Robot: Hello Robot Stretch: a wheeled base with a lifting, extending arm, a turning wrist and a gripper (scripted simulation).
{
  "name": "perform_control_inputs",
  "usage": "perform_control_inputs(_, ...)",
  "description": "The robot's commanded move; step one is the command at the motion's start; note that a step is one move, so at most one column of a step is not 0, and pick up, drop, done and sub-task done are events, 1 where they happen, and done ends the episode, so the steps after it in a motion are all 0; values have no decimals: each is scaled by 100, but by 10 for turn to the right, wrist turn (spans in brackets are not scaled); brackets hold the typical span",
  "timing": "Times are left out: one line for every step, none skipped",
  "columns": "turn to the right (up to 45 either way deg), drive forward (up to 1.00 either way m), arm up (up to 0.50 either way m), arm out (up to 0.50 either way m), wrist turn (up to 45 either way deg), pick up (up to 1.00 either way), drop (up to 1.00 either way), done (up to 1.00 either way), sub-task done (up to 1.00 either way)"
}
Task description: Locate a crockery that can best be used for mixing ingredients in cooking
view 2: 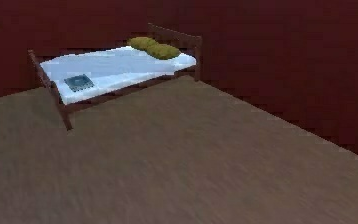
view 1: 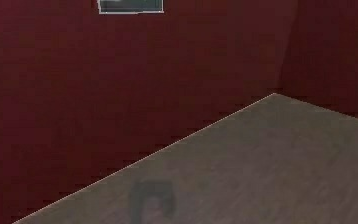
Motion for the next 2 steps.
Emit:
perform_control_inputs(-360,0,0,0,0,0,0,0,0)
perform_control_inputs(0,85,0,0,0,0,0,0,0)
